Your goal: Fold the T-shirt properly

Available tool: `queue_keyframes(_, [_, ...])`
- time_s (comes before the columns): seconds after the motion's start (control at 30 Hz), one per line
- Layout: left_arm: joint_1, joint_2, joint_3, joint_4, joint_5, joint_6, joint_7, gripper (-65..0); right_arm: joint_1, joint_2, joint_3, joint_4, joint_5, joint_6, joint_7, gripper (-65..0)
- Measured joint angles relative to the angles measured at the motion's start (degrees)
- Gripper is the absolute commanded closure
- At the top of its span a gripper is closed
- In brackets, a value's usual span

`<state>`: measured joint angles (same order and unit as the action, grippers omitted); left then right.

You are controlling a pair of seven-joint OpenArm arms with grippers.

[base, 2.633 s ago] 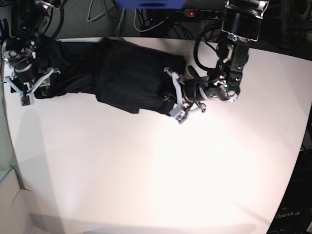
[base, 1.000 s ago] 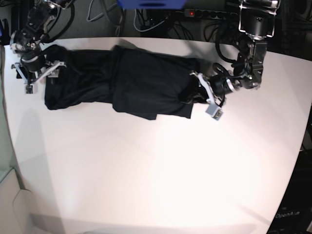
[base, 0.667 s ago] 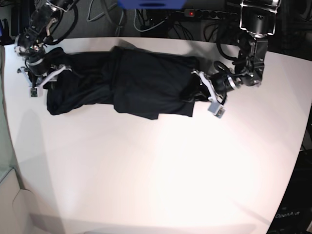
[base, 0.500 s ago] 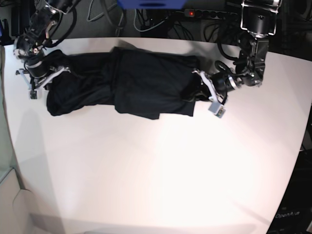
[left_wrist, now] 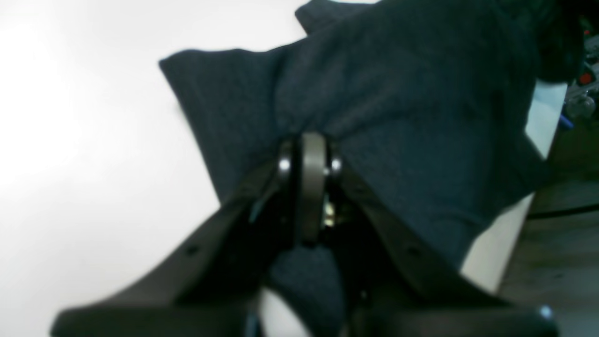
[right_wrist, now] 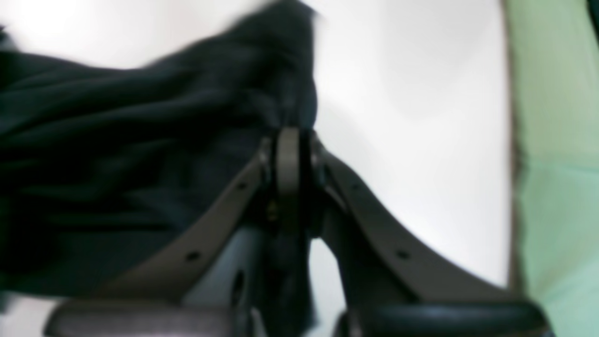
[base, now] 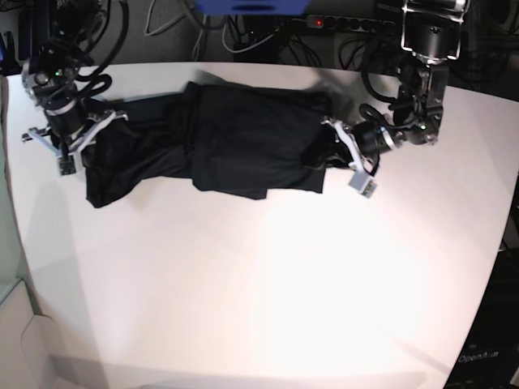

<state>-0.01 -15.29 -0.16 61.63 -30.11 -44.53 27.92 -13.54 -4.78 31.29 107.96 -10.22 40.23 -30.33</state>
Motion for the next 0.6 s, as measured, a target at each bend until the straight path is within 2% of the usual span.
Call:
queue_keyframes(0.2, [0.63,-4.66,-0.11,-0.39,-9.16,0.72,3.61,-3.6,-3.8,-3.82,-4.98,2.08,-0.09,-0.07,0.5,0.0])
queue_keyframes(0.3, [0.63,-5.73,-0.07,-0.61,-11.63,1.11,4.35,-3.6,-5.22,-4.42,-7.87,2.05,-0.04,0.02,0.04,0.0])
queue_keyframes(0.6, [-0.09,-6.27,0.26,-0.81,-12.44,1.18,5.4,-3.6,-6.19,-4.35,-14.1,3.45,-0.04,-0.02,0.35,0.0])
